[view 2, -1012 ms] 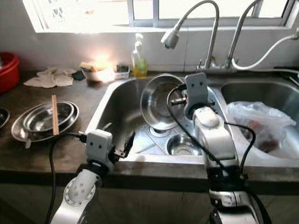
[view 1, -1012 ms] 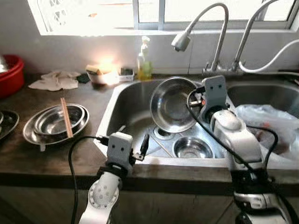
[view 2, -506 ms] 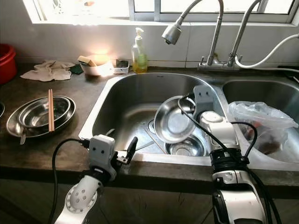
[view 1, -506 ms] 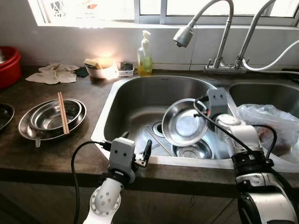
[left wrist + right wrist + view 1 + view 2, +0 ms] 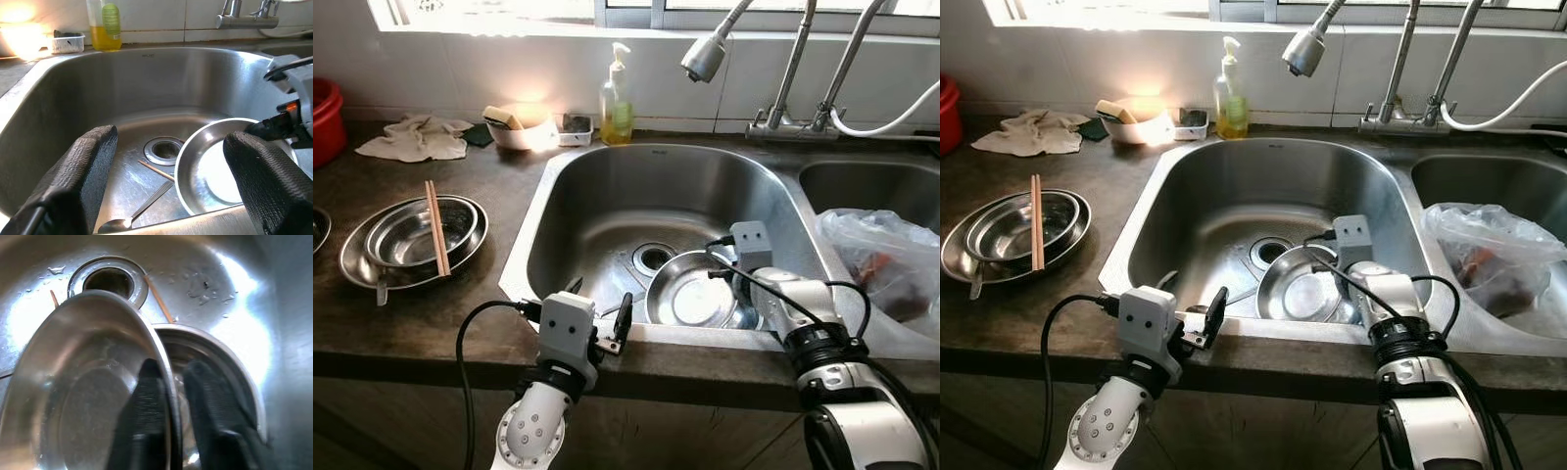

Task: Kitchen organization

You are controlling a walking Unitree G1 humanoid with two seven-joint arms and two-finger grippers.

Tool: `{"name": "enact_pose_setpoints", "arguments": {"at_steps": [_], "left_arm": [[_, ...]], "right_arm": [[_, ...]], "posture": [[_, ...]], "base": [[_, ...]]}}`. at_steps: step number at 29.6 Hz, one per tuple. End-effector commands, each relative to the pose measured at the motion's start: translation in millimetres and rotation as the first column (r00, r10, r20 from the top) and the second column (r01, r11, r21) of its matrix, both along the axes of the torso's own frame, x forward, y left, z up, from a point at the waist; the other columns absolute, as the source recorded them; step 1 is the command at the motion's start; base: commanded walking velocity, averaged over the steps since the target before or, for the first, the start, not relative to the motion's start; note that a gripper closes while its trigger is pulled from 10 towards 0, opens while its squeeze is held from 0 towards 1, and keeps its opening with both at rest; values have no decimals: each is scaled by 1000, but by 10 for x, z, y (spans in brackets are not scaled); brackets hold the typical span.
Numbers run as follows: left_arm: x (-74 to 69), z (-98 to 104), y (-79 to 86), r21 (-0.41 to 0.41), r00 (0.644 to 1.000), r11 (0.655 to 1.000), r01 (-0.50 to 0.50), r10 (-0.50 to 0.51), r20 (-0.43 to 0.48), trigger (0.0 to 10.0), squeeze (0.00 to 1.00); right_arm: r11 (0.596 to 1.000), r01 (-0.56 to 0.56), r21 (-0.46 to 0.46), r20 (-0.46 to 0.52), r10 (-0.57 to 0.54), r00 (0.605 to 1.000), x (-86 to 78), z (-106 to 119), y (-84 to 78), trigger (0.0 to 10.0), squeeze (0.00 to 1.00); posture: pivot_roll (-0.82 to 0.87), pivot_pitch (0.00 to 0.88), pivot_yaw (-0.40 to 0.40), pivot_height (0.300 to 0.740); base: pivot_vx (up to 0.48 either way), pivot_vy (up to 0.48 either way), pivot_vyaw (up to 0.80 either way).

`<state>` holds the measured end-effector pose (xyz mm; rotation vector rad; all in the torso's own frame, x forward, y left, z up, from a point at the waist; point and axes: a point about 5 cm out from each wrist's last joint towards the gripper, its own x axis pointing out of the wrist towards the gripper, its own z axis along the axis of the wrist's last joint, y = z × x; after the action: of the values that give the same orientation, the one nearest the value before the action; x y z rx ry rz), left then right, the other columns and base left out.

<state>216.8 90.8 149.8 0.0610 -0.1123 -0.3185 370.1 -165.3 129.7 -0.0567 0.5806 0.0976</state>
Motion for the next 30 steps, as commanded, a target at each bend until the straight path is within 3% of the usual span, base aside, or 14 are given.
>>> {"name": "enact_pose_setpoints", "arguments": {"at_steps": [1,5,7,8,18,22,23,24,27,28,30], "left_arm": [[-26,-92,-11,19,998,1000,0,1,-55,10000,0],[-26,-85,-11,22,998,1000,0,1,-56,10000,0],[-20,-86,-12,23,998,1000,-1,2,-55,10000,0],[-17,-88,-12,23,998,1000,-2,3,-55,10000,0],[39,-113,-8,30,999,1000,-4,6,-49,10000,0],[76,-126,-13,36,999,999,-1,3,-44,10000,0],[76,-126,-13,36,999,999,-1,3,-44,10000,0],[92,-127,-10,35,999,999,-3,4,-42,10000,0],[101,-136,-10,38,999,999,-3,5,-42,10000,0],[114,-138,-9,41,999,999,-3,5,-40,10000,0],[119,-139,-1,41,999,999,-5,6,-40,10000,0]], "right_arm": [[1000,-1,8,32,0,999,40,85,-6,10000,1000],[1000,18,24,84,-20,996,58,155,-28,10000,1000],[1000,-29,3,177,28,984,79,258,9,10000,1000],[999,-35,12,216,32,976,78,317,29,10000,0],[999,-27,-30,435,37,900,-122,585,56,10000,0],[999,-31,-28,541,41,840,-280,736,88,10000,0],[999,-31,-28,541,41,840,-280,736,88,10000,0],[999,-39,-38,585,54,809,-343,799,106,10000,0],[998,-44,-39,613,59,788,-408,840,114,10000,0],[998,-49,-31,655,57,754,-518,906,113,10000,0],[998,-58,-26,669,61,741,-572,914,121,10000,0]], "posture": [[62,141,-60,740],[63,136,-60,740],[65,126,-60,740],[65,121,-61,740],[51,71,-51,740],[45,52,-45,740],[45,52,-45,740],[42,46,-41,740],[40,38,-39,740],[40,31,-40,740],[39,29,-39,740]], "base": [[0,0,0],[0,0,0],[0,0,0],[0,0,0],[0,0,0],[0,0,0],[0,0,0],[0,0,0],[0,0,0],[0,0,0],[0,0,0]]}}
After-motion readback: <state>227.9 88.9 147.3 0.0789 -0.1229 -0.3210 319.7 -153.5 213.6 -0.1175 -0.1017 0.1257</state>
